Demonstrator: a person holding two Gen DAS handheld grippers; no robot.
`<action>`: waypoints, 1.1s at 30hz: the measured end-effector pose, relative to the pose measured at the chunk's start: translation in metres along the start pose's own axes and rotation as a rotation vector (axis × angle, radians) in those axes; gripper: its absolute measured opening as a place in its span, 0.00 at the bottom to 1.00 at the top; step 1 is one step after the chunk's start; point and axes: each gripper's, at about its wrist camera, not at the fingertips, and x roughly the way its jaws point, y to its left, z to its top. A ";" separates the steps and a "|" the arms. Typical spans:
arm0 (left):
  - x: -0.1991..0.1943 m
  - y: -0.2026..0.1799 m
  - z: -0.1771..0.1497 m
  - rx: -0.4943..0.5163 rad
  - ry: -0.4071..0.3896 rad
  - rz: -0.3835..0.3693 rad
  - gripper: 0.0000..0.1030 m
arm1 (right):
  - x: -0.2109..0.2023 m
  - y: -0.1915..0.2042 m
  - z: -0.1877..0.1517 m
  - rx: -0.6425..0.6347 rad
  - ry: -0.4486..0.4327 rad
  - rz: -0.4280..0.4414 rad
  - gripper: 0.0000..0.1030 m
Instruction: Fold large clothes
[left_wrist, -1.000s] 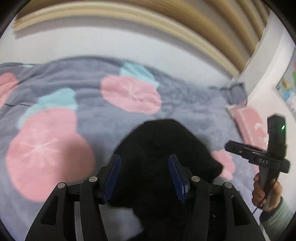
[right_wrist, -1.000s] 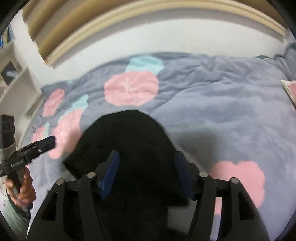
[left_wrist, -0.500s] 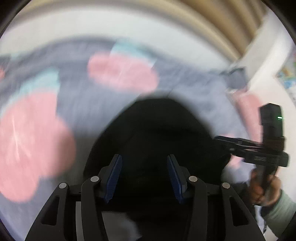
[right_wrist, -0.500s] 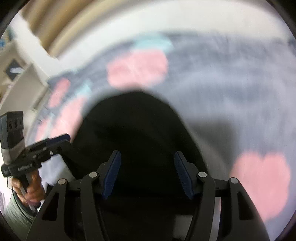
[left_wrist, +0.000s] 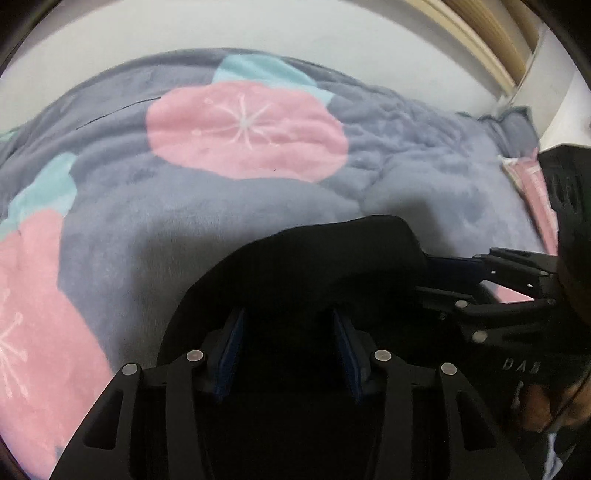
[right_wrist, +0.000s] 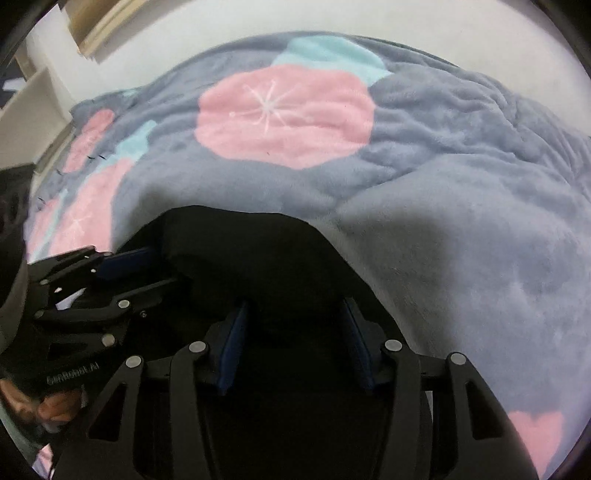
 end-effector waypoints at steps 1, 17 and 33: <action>-0.008 0.002 0.001 -0.009 -0.006 -0.037 0.47 | -0.011 -0.003 -0.001 0.006 -0.005 0.028 0.53; -0.005 0.087 0.026 -0.141 0.180 -0.373 0.76 | -0.010 -0.067 0.001 0.080 0.115 0.220 0.66; -0.128 0.014 -0.015 0.128 -0.033 -0.365 0.10 | -0.129 0.003 -0.041 -0.079 -0.112 0.203 0.20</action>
